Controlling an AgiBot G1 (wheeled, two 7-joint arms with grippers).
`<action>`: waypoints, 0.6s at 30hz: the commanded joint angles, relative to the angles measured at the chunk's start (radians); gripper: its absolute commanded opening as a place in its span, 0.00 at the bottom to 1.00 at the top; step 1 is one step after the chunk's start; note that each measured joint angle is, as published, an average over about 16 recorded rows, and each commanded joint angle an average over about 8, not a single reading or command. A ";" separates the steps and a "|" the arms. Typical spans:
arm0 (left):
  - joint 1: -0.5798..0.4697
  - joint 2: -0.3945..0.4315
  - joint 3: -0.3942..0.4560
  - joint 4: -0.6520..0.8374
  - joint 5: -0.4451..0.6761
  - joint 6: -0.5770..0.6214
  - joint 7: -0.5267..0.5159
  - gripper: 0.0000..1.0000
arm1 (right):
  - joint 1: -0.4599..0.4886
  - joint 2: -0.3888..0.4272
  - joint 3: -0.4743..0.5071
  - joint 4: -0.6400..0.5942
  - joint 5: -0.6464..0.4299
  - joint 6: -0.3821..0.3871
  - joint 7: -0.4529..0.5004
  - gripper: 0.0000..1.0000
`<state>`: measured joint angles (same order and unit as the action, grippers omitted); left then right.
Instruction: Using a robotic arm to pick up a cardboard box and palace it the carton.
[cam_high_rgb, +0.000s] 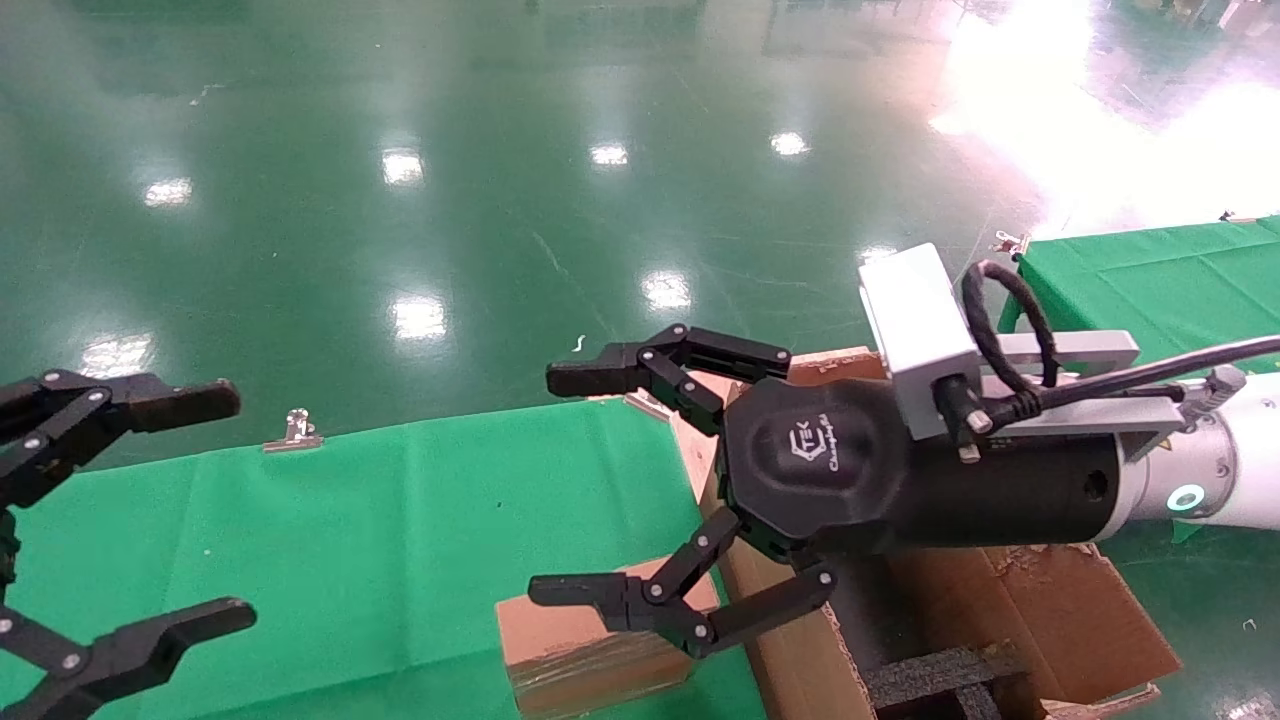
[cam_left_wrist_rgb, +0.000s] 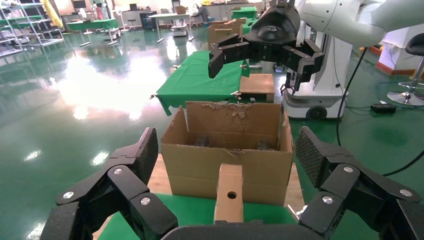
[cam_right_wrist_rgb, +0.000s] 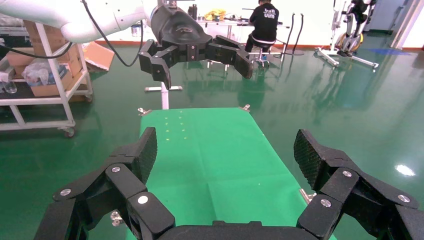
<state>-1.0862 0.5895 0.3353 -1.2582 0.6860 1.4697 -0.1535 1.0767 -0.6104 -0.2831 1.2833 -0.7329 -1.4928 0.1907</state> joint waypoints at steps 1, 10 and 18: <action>0.000 0.000 0.000 0.000 0.000 0.000 0.000 0.00 | 0.000 0.000 0.000 0.000 0.000 0.000 0.000 1.00; 0.000 0.000 0.000 0.000 0.000 0.000 0.000 0.00 | 0.008 0.012 -0.017 0.007 -0.041 -0.003 0.009 1.00; 0.000 0.000 0.000 0.000 0.000 0.000 0.000 0.00 | 0.095 0.016 -0.111 0.038 -0.271 -0.031 0.016 1.00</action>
<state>-1.0862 0.5895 0.3355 -1.2581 0.6859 1.4697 -0.1534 1.1772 -0.6068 -0.3981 1.3130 -1.0043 -1.5235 0.2071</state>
